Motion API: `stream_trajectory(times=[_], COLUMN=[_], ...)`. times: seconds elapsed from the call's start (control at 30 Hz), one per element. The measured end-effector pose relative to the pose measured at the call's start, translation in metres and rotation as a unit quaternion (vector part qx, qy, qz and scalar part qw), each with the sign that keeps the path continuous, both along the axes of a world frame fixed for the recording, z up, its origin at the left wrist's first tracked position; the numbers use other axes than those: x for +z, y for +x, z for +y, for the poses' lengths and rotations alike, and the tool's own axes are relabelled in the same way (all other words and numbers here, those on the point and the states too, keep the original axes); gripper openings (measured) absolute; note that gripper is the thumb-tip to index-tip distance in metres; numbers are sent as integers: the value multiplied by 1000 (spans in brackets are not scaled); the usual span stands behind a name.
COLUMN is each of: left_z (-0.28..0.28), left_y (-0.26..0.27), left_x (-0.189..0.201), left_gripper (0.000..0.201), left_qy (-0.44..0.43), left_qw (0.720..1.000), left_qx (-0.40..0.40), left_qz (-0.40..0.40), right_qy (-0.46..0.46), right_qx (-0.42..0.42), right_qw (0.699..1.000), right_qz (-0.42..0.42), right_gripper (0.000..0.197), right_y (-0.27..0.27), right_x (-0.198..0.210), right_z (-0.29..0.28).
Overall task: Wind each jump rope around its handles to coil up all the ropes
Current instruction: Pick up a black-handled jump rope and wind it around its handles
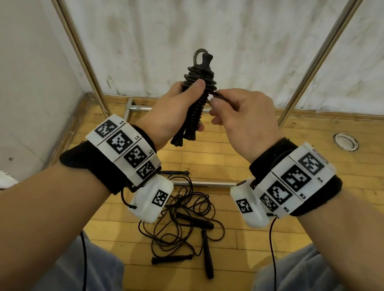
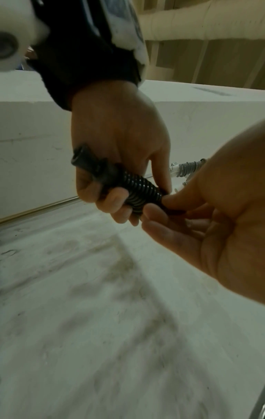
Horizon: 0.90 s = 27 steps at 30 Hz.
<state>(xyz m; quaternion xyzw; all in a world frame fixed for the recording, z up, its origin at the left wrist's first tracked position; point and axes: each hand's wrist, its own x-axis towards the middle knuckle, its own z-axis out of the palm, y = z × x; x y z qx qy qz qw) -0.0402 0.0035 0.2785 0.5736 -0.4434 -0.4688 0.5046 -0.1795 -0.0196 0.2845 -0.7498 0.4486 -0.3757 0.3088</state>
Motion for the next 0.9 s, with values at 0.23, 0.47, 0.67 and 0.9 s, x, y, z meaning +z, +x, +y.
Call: stream_trajectory(times=[0.23,0.47,0.67,0.9], left_z=[-2,-1,2,5], left_y=[5,-1,4,-7], left_x=[0,-1,0,-5], left_gripper=[26,24,37,38], left_qy=[-35,-3,-29,-104], left_qw=[998,997,996,983], left_qx=[61,68,60,140], left_qz=[-9,25,59,-55], right_qy=[8,-31,31,15], right_qx=[49,28,13,5], right_qw=[998,998,999,1000], right_qz=[46,50,-17,-2], right_gripper=[23,24,22,21], right_y=[4,6,3,5], right_x=[-2,-2,-1,-2], right_z=[5,7,2,5])
